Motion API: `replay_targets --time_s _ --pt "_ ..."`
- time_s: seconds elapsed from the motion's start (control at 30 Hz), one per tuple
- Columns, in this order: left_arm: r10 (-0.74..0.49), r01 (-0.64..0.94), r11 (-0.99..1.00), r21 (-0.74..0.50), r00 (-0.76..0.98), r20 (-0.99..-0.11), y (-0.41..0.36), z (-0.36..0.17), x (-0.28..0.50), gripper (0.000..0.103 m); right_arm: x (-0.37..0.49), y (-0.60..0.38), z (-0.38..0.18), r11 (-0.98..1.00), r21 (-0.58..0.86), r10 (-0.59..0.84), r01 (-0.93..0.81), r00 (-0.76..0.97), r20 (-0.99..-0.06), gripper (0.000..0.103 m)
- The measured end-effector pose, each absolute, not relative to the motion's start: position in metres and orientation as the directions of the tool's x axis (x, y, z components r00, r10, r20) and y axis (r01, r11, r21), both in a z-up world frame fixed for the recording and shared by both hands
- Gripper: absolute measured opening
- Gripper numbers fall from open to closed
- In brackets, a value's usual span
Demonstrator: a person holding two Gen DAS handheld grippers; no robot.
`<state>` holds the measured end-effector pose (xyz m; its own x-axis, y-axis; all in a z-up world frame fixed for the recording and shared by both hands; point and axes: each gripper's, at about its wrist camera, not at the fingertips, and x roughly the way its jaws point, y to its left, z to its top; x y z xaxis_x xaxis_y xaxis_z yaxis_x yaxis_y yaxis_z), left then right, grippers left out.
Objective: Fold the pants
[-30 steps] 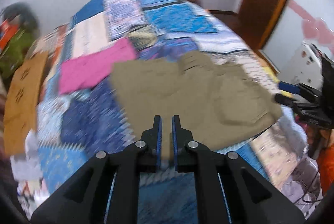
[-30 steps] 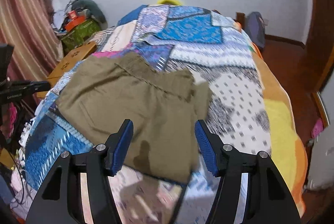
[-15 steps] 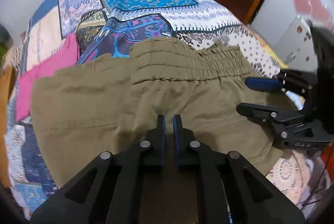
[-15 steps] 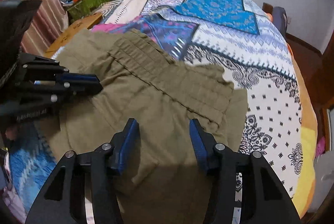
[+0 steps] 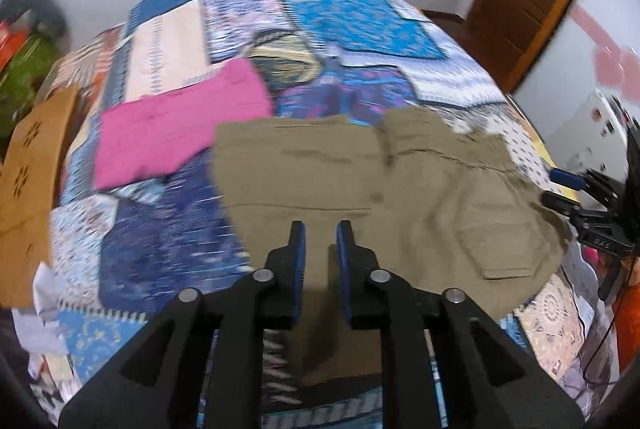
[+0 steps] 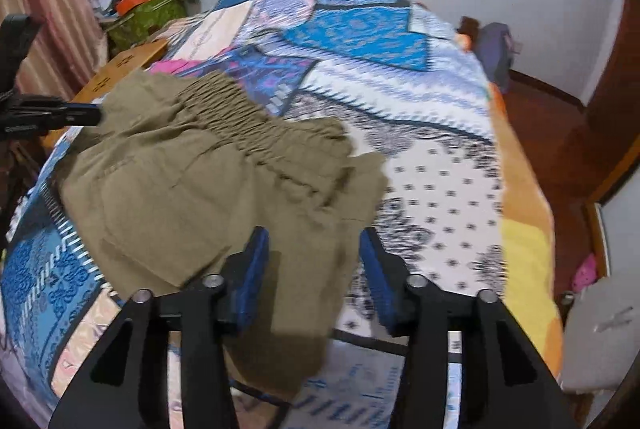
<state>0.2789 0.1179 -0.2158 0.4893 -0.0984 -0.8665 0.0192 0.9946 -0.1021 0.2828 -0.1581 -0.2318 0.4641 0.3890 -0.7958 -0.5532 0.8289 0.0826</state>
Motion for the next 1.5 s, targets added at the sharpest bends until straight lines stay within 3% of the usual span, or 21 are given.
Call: replay_targets --time_s 0.13,0.33,0.77,0.87,0.93,1.0,1.03,1.23,1.5 --pt "-0.125 -0.010 0.989 -0.147 0.462 -0.878 0.135 -0.231 0.283 0.033 0.296 -0.168 -0.238 0.854 0.132 0.396 -0.504 0.464 -0.792 0.050" --pt "-0.042 -0.007 0.999 -0.050 0.455 -0.889 0.126 -0.258 0.294 0.033 0.314 -0.159 -0.268 0.850 0.211 0.423 -0.482 0.388 -0.819 0.050" --pt "0.014 -0.007 1.000 0.012 0.463 -0.886 0.129 -0.256 0.291 0.034 0.318 -0.156 -0.272 0.852 0.130 0.376 -0.508 0.419 -0.827 0.046" --pt "-0.013 -0.006 1.000 -0.018 0.476 -0.879 0.132 -0.245 0.277 0.035 0.312 -0.158 -0.264 0.859 0.107 0.354 -0.500 0.430 -0.830 0.046" --pt "-0.034 -0.017 0.999 -0.048 0.488 -0.872 0.137 -0.237 0.265 0.042 0.307 -0.162 -0.258 0.860 0.104 0.353 -0.500 0.435 -0.828 0.046" --pt "-0.060 -0.031 0.996 -0.087 0.501 -0.864 0.143 -0.230 0.253 0.056 0.300 -0.169 -0.251 0.860 0.112 0.359 -0.498 0.435 -0.826 0.050" --pt "-0.073 -0.034 0.994 -0.104 0.503 -0.861 0.145 -0.229 0.248 0.057 0.298 -0.171 -0.249 0.862 0.119 0.364 -0.494 0.437 -0.823 0.053" --pt "-0.169 -0.032 0.978 -0.207 0.467 -0.868 0.146 -0.239 0.235 0.058 0.286 -0.179 -0.246 0.856 0.218 0.431 -0.469 0.414 -0.802 0.063" --pt "-0.234 -0.022 0.962 -0.273 0.455 -0.860 0.142 -0.254 0.255 0.058 0.298 -0.181 -0.275 0.835 0.379 0.515 -0.398 0.325 -0.793 0.065"
